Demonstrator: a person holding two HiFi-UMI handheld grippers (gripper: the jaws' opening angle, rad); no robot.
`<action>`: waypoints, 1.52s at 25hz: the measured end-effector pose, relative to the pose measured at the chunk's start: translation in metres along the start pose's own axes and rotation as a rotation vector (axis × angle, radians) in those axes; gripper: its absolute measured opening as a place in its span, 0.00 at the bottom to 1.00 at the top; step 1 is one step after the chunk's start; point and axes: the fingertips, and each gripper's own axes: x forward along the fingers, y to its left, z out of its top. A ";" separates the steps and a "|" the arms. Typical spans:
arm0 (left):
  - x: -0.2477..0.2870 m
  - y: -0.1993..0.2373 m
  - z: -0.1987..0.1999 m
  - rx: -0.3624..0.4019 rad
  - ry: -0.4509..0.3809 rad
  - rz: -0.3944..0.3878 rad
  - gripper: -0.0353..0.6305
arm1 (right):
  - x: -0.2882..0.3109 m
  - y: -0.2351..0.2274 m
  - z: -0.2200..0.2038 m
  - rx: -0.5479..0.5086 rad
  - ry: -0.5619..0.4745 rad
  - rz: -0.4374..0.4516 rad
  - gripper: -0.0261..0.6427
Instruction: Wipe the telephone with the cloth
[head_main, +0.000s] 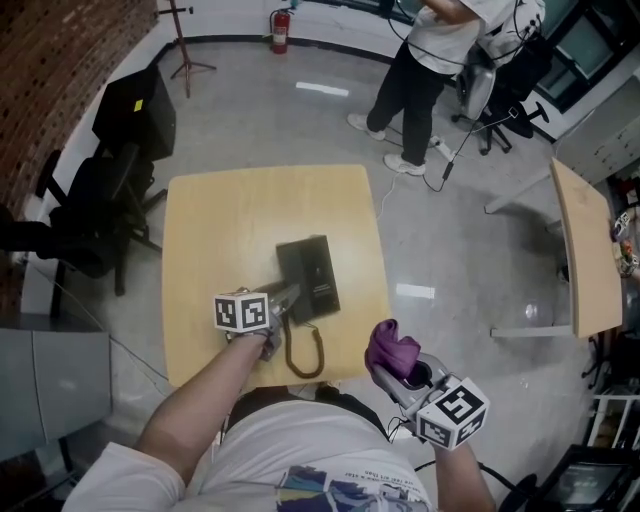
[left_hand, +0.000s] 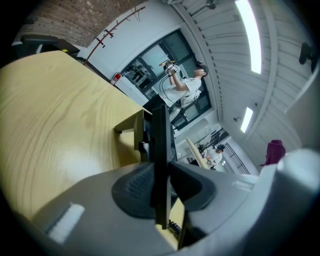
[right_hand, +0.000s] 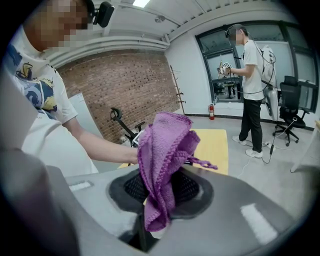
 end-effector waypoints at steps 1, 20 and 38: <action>-0.001 -0.001 0.001 0.004 -0.007 0.002 0.20 | -0.001 -0.001 0.000 -0.004 -0.003 0.004 0.17; -0.065 -0.086 0.033 -0.098 -0.265 -0.193 0.18 | 0.016 -0.016 0.050 -0.133 -0.078 0.195 0.17; -0.079 -0.167 0.000 -0.125 -0.307 -0.297 0.18 | 0.064 0.011 0.139 -0.274 -0.176 0.401 0.17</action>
